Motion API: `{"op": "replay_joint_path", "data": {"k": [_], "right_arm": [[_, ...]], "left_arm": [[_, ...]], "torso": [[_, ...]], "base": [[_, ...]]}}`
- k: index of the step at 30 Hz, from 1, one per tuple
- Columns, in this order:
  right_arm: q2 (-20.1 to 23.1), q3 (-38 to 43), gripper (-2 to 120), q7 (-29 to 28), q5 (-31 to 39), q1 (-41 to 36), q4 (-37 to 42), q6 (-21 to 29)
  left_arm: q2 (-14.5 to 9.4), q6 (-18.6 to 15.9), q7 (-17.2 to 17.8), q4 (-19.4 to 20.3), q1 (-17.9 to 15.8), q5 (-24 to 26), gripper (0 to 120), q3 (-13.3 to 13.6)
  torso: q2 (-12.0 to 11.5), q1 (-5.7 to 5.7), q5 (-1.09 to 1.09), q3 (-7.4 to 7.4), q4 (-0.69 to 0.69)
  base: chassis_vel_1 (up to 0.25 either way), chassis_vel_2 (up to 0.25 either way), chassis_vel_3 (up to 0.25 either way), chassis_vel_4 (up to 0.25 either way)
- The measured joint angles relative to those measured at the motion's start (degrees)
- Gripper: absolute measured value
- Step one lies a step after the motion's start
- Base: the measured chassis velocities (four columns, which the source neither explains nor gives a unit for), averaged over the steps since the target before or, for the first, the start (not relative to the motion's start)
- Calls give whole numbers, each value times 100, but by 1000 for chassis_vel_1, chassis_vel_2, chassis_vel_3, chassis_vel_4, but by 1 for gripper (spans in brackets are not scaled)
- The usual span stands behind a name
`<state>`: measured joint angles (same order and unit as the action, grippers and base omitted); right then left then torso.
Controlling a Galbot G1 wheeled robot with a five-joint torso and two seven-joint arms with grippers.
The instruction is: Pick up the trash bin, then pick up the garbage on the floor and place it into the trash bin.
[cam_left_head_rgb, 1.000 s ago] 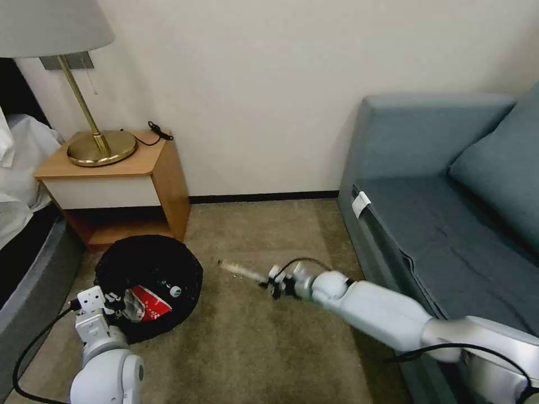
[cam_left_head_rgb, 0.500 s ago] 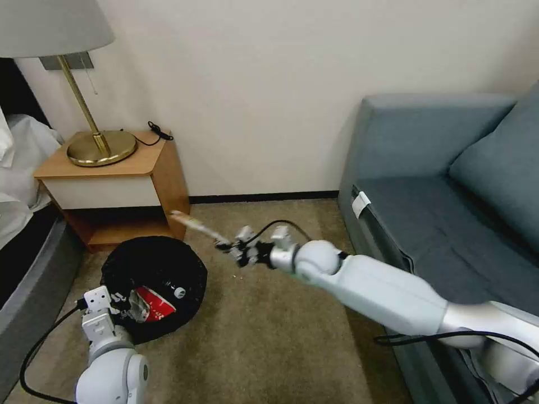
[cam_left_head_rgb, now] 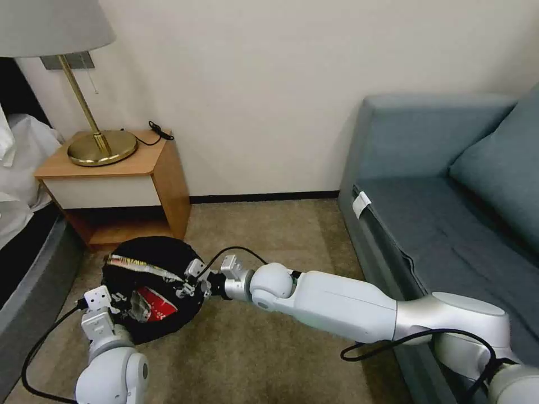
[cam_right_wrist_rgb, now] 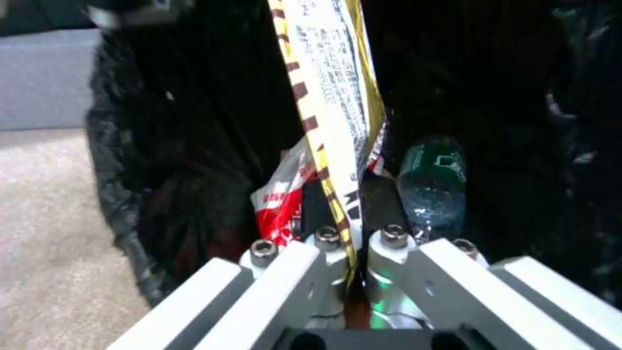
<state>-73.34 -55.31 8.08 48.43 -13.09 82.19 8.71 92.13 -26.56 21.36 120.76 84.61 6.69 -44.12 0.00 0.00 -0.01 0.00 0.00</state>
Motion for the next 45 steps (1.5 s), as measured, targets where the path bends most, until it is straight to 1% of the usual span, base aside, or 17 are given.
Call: {"op": "replay_joint_path", "data": {"k": [4, 6, 11, 15, 16, 18, 21, 24, 25, 28, 29, 31, 32, 36, 37, 40, 45], "right_arm": [[-16, -33, 0, -95, -20, 1, 1, 7], [17, -34, 15, -163, -46, 9, 56, 7], [104, 14, 28, -177, -82, 47, 122, -20], [202, 36, 46, -177, -90, 100, 189, -44], [202, 36, 46, -177, -90, 100, 189, -44], [217, 49, 58, -178, -91, 112, 202, -59], [215, 117, 65, -187, -96, 113, 223, -79], [218, 419, 80, -235, -101, 107, 328, -92], [218, 419, 80, -235, -101, 107, 328, -92], [347, 747, 94, -259, -91, 128, 532, -93], [347, 747, 94, -259, -91, 128, 532, -93], [477, 915, 99, -268, -74, 130, 676, -93], [477, 915, 99, -268, -74, 130, 676, -93], [767, 1149, 100, -295, -72, 56, 868, -97], [767, 1149, 100, -295, -72, 56, 868, -97], [995, 1345, 100, -308, -89, -117, 974, -139], [1176, 1472, 100, -309, -132, -274, 1051, -192]], "left_arm": [[0, -52, 20, 62, 0, 81, 1, 19], [0, -71, 27, 95, 4, 122, 1, 15], [0, -79, 34, 109, 13, 146, 1, 15], [0, -120, 48, 116, -2, 226, 1, 10], [0, -120, 48, 116, -2, 226, 1, 10], [0, -141, 66, 118, -9, 291, 1, 14], [0, -163, 84, 118, -10, 361, 1, 14], [0, -270, 149, 119, -12, 632, 1, 6], [0, -270, 149, 119, -12, 632, 1, 6], [0, -503, 372, 121, -29, 1213, 1, 7], [0, -503, 372, 121, -29, 1213, 1, 7], [0, -655, 580, 121, -43, 1678, 1, 11], [0, -655, 580, 121, -43, 1678, 1, 11], [0, -843, 1002, 66, -86, 2525, 1, -15], [0, -843, 1002, 66, -86, 2525, 1, -15], [0, -987, 1428, -40, -137, 3146, 1, -57], [0, -1098, 1841, -255, -201, 3594, 1, -96]], "torso": [[0, 0, 0, 0, 0], [0, 0, 1, 0, 0], [0, 0, 1, 0, -1], [0, 0, 1, 0, -1], [0, 0, 1, 0, -1], [0, 0, 1, 0, -1], [0, 0, 1, 0, 0], [0, 0, 1, 0, 0], [0, 0, 1, 0, 0], [0, 0, 1, 0, 0], [0, 0, 1, 0, 0], [0, 0, 1, 0, 0], [0, 0, 1, 0, 0], [0, 0, 2, 0, -1], [0, 0, 2, 0, -1], [0, 0, 1, 0, -1], [0, 0, 1, 0, 0]], "base": [[0, 0, 0, 0], [0, 0, 0, 0], [0, 0, 0, 0], [0, 0, 0, 0], [0, 0, 0, 0], [0, 0, 0, 0], [0, 0, 0, 0], [0, 0, 0, 0], [0, 0, 0, 0], [0, 0, 0, 0], [0, 0, 0, 0], [0, 0, 0, 0], [0, 0, 0, 0], [0, 0, 0, 0], [0, 0, 0, 0], [0, 0, 0, 0], [0, 0, 0, 0]]}}
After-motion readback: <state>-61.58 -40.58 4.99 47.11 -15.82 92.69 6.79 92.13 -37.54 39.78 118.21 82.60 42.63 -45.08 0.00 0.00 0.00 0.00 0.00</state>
